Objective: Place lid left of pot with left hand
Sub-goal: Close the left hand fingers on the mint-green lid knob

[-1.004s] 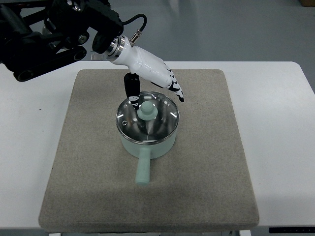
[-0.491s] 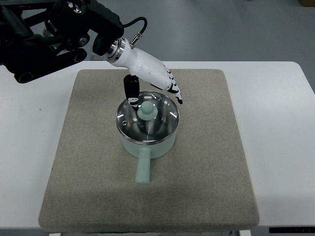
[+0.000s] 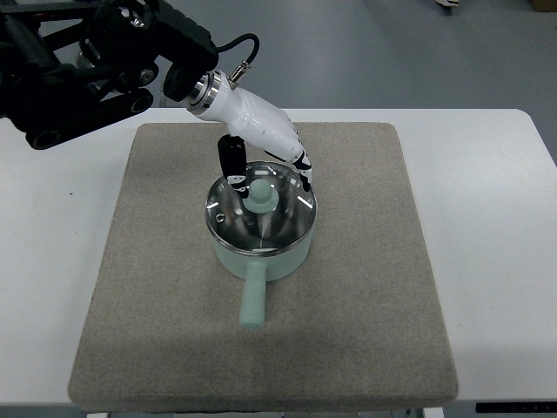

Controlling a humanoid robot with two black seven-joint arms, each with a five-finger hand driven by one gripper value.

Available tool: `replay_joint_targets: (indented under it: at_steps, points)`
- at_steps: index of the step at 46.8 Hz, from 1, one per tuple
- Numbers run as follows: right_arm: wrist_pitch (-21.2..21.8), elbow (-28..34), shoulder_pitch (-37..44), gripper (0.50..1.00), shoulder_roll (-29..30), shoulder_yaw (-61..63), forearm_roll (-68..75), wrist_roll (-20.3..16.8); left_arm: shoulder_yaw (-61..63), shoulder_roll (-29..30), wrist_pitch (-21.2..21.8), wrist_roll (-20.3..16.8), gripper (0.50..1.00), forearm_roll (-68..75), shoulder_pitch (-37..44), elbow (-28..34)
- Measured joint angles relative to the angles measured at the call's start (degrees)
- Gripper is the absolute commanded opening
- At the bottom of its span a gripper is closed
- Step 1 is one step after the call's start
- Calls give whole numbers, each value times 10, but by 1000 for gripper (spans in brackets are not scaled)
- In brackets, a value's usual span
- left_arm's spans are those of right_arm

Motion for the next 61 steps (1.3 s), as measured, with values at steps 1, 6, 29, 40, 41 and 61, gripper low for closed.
replay_joint_targets:
  at_steps: [1,6,29,40,41,61]
  points:
    - [0,0,0,924,0,0,0,0,0,0,0,0,887,0,0,0]
    - [0,0,0,923,0,0,0,0,1,0,-1,0,885,0,0,0]
    - [0,0,0,924,0,0,0,0,2,0,-1,0,784,1,3,0]
    - [0,0,0,924,0,0,0,0,2,0,-1,0,741,1,2,1]
    - [0,0,0,924,0,0,0,0,2,0,-1,0,739,1,2,1]
    - [0,0,0,924,0,0,0,0,2,0,-2,0,500,1,2,-2]
